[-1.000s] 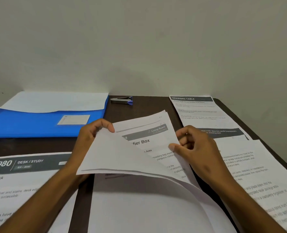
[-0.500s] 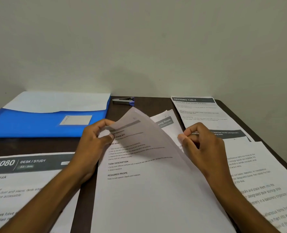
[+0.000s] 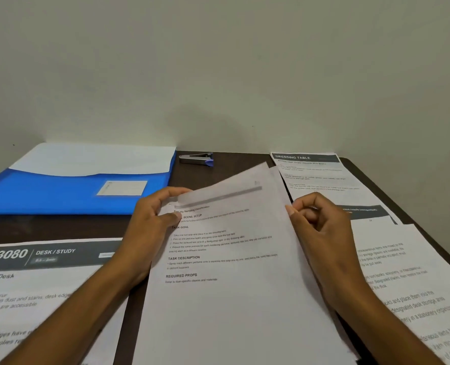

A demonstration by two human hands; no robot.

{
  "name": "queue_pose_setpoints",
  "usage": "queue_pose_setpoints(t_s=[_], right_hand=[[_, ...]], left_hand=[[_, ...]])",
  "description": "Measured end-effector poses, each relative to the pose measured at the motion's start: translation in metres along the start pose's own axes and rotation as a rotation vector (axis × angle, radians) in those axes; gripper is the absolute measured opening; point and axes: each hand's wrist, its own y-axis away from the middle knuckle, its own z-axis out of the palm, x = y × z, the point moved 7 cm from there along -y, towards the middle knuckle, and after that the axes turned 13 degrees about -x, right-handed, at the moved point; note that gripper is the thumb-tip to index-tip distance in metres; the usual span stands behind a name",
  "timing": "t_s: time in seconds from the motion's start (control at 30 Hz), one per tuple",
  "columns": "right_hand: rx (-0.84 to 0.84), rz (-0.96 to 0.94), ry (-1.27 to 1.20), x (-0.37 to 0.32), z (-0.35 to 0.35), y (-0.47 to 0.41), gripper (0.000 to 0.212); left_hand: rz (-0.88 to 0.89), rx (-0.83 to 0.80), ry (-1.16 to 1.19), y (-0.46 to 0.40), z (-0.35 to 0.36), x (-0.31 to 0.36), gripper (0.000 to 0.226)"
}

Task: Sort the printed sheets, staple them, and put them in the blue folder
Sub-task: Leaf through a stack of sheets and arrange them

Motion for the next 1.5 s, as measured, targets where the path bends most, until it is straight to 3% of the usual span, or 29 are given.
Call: queue_pose_setpoints(t_s=[0.17, 0.37, 0.47, 0.53, 0.6, 0.67, 0.73, 0.87, 1.03, 1.27, 1.5], right_hand=[[-0.078, -0.052, -0.063, -0.009, 0.009, 0.002, 0.016], [-0.571, -0.055, -0.287, -0.036, 0.031, 0.01, 0.049], [-0.704, -0.047, -0.274, -0.036, 0.035, 0.015, 0.041], [-0.662, -0.023, -0.249, -0.032, 0.035, 0.014, 0.031], [-0.495, -0.013, -0.2, -0.028, 0.028, 0.009, 0.019], [-0.221, -0.014, 0.103, -0.017, 0.008, -0.001, 0.006], [-0.056, 0.018, 0.473, -0.01, -0.005, -0.005, 0.012], [-0.076, 0.108, 0.472, 0.007, -0.008, -0.008, 0.026], [-0.069, 0.095, 0.356, 0.006, -0.001, -0.007, 0.024], [-0.028, 0.055, 0.346, -0.001, -0.003, -0.002, 0.017], [-0.018, -0.041, 0.477, -0.007, -0.002, -0.003, 0.019]], left_hand=[[-0.032, 0.02, -0.04, -0.001, -0.001, -0.002, 0.036], [0.014, 0.051, -0.084, -0.001, -0.003, 0.0, 0.018], [0.054, 0.026, -0.071, 0.0, -0.004, 0.001, 0.02], [0.083, 0.008, -0.085, 0.001, -0.005, 0.002, 0.02], [0.095, 0.009, -0.093, 0.001, -0.005, 0.002, 0.017], [0.092, 0.017, -0.046, 0.001, -0.005, 0.001, 0.012], [0.094, 0.04, -0.03, 0.002, -0.005, 0.003, 0.014], [0.124, 0.05, -0.106, 0.001, -0.006, 0.005, 0.019], [0.129, 0.023, -0.166, -0.005, -0.012, 0.007, 0.019], [0.114, 0.03, -0.028, 0.003, -0.003, 0.003, 0.016], [0.085, 0.029, -0.009, 0.001, -0.001, 0.005, 0.02]])
